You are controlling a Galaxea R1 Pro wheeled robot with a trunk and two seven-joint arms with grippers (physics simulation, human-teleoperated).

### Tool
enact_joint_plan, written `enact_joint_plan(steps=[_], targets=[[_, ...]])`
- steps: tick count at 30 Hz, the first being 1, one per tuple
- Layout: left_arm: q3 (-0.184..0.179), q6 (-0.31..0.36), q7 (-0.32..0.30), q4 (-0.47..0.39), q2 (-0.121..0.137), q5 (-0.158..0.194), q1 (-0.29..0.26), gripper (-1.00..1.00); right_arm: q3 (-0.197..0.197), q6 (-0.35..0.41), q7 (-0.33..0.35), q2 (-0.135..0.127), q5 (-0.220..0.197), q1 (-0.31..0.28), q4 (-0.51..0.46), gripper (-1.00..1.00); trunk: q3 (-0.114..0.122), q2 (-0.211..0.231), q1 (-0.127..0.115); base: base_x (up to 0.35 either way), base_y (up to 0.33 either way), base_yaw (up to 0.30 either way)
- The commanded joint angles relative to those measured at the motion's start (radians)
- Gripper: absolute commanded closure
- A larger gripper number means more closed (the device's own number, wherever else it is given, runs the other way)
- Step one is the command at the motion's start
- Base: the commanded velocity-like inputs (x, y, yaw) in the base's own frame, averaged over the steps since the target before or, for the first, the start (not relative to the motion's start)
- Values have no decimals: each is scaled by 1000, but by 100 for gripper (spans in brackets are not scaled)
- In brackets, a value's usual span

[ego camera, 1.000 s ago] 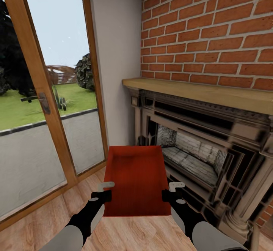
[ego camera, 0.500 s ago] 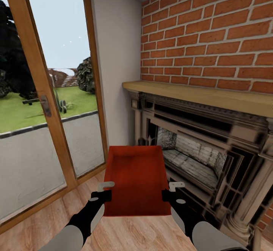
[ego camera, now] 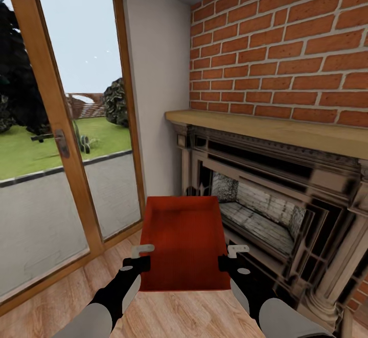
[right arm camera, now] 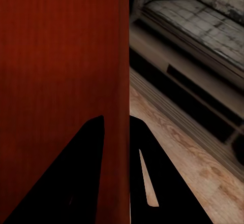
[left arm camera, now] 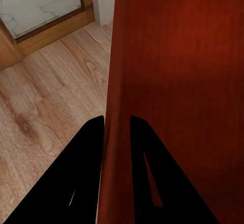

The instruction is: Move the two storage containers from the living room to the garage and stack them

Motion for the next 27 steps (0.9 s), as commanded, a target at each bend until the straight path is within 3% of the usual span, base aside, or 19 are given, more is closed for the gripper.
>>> enact_joint_plan(steps=[1,23,27], targets=[[19,7,12,-5,-1,-19,0,100,-2,-2,-7,4,-9,0,2,100,0,-1,0,0,0,0],[19,7,12,-5,-1,-19,0,100,-2,-2,-8,4,-9,0,7,100,0,-1,0,0,0,0],[19,7,12,-6,-1,-19,0,100,-2,0,-8,6,-9,0,5,100,0,-1,0,0,0,247]])
